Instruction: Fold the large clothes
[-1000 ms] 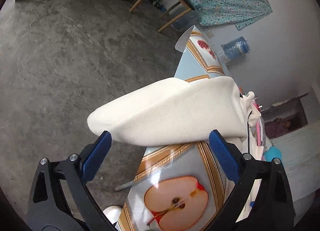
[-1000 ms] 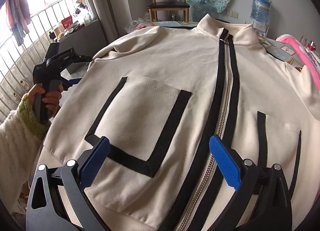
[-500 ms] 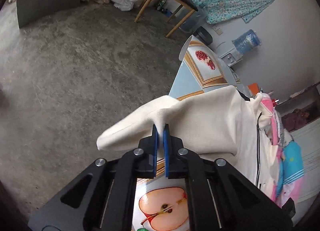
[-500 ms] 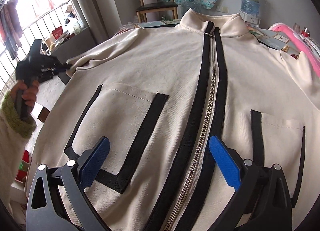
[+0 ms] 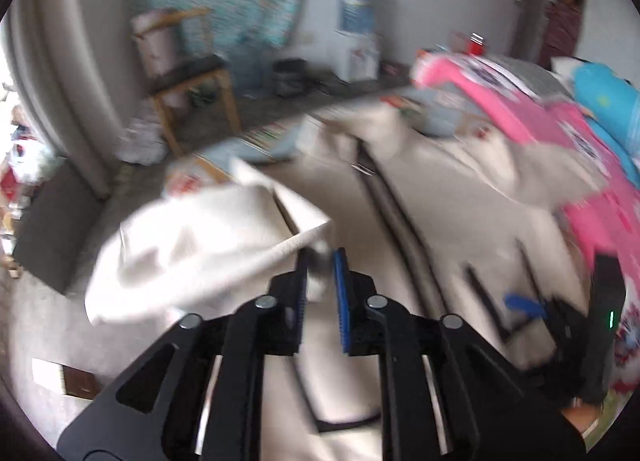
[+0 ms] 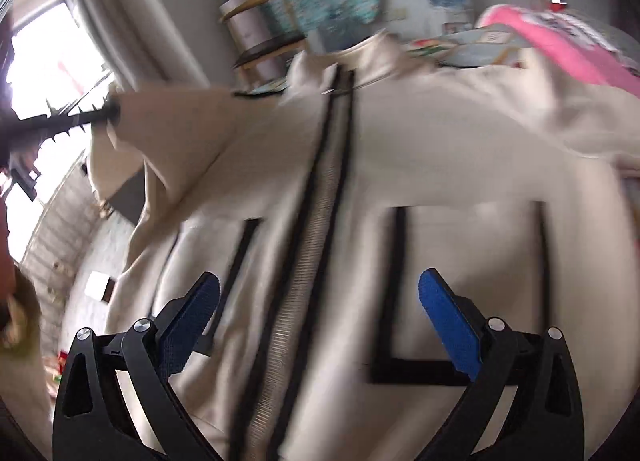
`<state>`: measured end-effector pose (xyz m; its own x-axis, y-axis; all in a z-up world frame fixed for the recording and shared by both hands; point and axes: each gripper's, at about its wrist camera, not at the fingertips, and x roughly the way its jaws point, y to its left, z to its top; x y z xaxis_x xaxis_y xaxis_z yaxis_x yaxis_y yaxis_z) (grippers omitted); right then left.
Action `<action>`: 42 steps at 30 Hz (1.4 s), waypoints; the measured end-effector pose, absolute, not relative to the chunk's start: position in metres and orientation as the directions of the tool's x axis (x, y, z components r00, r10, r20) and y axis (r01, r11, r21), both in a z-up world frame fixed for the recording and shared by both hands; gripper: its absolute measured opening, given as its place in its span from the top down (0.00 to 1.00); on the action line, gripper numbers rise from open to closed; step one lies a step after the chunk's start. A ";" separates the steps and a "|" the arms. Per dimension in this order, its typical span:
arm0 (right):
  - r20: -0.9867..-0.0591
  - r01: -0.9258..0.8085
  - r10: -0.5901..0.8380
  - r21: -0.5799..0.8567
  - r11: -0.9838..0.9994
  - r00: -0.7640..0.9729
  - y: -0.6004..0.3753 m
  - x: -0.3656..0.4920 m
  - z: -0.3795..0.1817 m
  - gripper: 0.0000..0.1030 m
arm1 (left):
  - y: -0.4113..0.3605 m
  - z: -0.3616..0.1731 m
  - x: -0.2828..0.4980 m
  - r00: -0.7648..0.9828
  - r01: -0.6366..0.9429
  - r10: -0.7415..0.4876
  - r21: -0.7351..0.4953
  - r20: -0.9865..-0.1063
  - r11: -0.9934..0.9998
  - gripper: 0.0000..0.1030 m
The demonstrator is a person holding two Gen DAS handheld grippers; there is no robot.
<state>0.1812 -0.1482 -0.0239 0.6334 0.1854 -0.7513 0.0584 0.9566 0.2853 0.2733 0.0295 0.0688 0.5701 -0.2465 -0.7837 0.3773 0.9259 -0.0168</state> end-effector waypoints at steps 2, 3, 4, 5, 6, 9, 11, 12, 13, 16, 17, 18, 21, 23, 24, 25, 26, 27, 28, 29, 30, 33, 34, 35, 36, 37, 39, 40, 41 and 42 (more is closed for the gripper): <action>-0.761 0.103 0.123 0.242 0.965 0.637 -0.169 0.172 -0.019 0.06 | 0.011 0.042 0.241 0.529 0.415 -0.306 -0.073 -0.792 0.907 0.53; -0.774 0.120 0.084 0.203 0.972 0.628 -0.180 0.168 -0.018 0.06 | 0.007 0.032 0.226 0.529 0.419 -0.321 -0.088 -0.786 0.904 0.45; -0.781 0.123 0.065 0.179 0.976 0.621 -0.186 0.166 -0.016 0.06 | 0.008 0.021 0.208 0.533 0.412 -0.329 -0.100 -0.780 0.906 0.42; -0.787 0.116 0.052 0.155 0.981 0.614 -0.190 0.165 -0.014 0.06 | 0.012 0.012 0.195 0.538 0.400 -0.331 -0.110 -0.776 0.910 0.35; -0.792 0.096 0.044 0.129 0.987 0.609 -0.190 0.165 -0.011 0.06 | 0.015 0.004 0.184 0.544 0.380 -0.333 -0.129 -0.770 0.916 0.28; -0.794 -0.006 0.091 0.109 0.994 0.601 -0.173 0.179 -0.002 0.06 | 0.036 -0.025 0.169 0.536 0.255 -0.286 -0.171 -0.794 0.952 0.21; -0.784 -0.088 0.166 0.142 0.986 0.598 -0.157 0.194 0.009 0.05 | 0.058 -0.040 0.165 0.531 0.132 -0.213 -0.169 -0.820 0.977 0.21; -0.778 -0.138 0.212 0.162 0.977 0.591 -0.146 0.204 0.016 0.06 | 0.066 -0.046 0.165 0.528 0.089 -0.188 -0.167 -0.828 0.982 0.21; -0.773 -0.206 0.268 0.181 0.962 0.574 -0.129 0.218 0.023 0.06 | 0.077 -0.050 0.165 0.524 0.041 -0.169 -0.173 -0.835 0.984 0.20; -0.779 -0.388 0.404 0.224 0.894 0.480 -0.067 0.269 0.042 0.06 | 0.106 -0.058 0.165 0.509 -0.036 -0.173 -0.221 -0.843 0.974 0.15; -0.784 -0.439 0.432 0.229 0.869 0.446 -0.042 0.286 0.046 0.06 | 0.117 -0.057 0.161 0.523 -0.031 -0.205 -0.259 -0.827 0.965 0.12; -0.799 -0.494 0.450 0.226 0.840 0.400 -0.013 0.304 0.046 0.06 | 0.122 -0.057 0.158 0.526 -0.038 -0.209 -0.268 -0.824 0.963 0.10; -0.841 -0.583 0.430 0.178 0.793 0.328 0.058 0.344 0.036 0.06 | 0.134 -0.058 0.152 0.534 -0.043 -0.244 -0.314 -0.810 0.948 0.07; -0.884 -0.643 0.375 0.117 0.757 0.280 0.111 0.369 0.018 0.06 | 0.132 -0.057 0.155 0.533 -0.044 -0.247 -0.318 -0.809 0.947 0.07; -0.902 -0.671 0.337 0.074 0.738 0.270 0.139 0.380 0.006 0.06 | 0.128 -0.055 0.158 0.527 -0.041 -0.246 -0.313 -0.814 0.949 0.07; -0.916 -0.693 0.300 0.036 0.720 0.265 0.158 0.389 -0.007 0.06 | 0.127 -0.054 0.158 0.520 -0.040 -0.247 -0.312 -0.817 0.949 0.07; -0.925 -0.705 0.274 0.008 0.709 0.265 0.172 0.395 -0.015 0.06 | 0.129 -0.054 0.157 0.519 -0.042 -0.252 -0.319 -0.817 0.947 0.07; -0.932 -0.713 0.243 -0.023 0.701 0.268 0.186 0.399 -0.023 0.06 | 0.126 -0.056 0.164 0.519 -0.043 -0.257 -0.326 -0.815 0.945 0.07; -0.942 -0.722 0.197 -0.063 0.689 0.271 0.201 0.406 -0.036 0.06 | 0.124 -0.056 0.167 0.529 -0.047 -0.264 -0.339 -0.806 0.940 0.07; -0.948 -0.728 0.162 -0.095 0.679 0.275 0.206 0.411 -0.044 0.11 | 0.122 -0.056 0.168 0.542 -0.052 -0.270 -0.352 -0.796 0.934 0.07; -0.953 -0.730 0.122 -0.126 0.672 0.276 0.213 0.414 -0.052 0.19 | 0.124 -0.056 0.166 0.554 -0.057 -0.276 -0.366 -0.786 0.929 0.07; -0.958 -0.718 0.040 -0.186 0.671 0.285 0.214 0.422 -0.067 0.47 | 0.127 -0.056 0.165 0.570 -0.046 -0.297 -0.390 -0.766 0.919 0.07; -0.960 -0.717 0.054 -0.168 0.677 0.276 0.213 0.422 -0.063 0.59 | 0.128 -0.056 0.165 0.571 -0.045 -0.304 -0.399 -0.763 0.916 0.07; -0.960 -0.704 0.059 -0.159 0.693 0.274 0.211 0.423 -0.057 0.88 | 0.129 -0.056 0.166 0.568 -0.045 -0.310 -0.405 -0.762 0.913 0.07; -0.956 -0.685 0.068 -0.153 0.713 0.285 0.206 0.422 -0.048 0.90 | 0.130 -0.056 0.168 0.566 -0.047 -0.313 -0.409 -0.763 0.911 0.07; -0.951 -0.674 0.111 -0.120 0.729 0.289 0.198 0.422 -0.032 0.90 | 0.131 -0.056 0.170 0.563 -0.049 -0.317 -0.413 -0.763 0.909 0.07; -0.930 -0.654 0.213 -0.036 0.756 0.299 0.181 0.422 0.007 0.90 | 0.134 -0.056 0.171 0.562 -0.050 -0.320 -0.418 -0.763 0.907 0.07; -0.905 -0.641 0.291 0.027 0.767 0.310 0.164 0.418 0.036 0.90 | 0.134 -0.056 0.171 0.563 -0.047 -0.322 -0.418 -0.761 0.907 0.07; -0.875 -0.636 0.362 0.083 0.767 0.321 0.147 0.413 0.061 0.90 | 0.134 -0.056 0.171 0.564 -0.042 -0.322 -0.416 -0.760 0.908 0.07; -0.834 -0.640 0.443 0.149 0.754 0.329 0.128 0.403 0.088 0.90 | 0.134 -0.057 0.171 0.564 -0.033 -0.322 -0.410 -0.760 0.912 0.07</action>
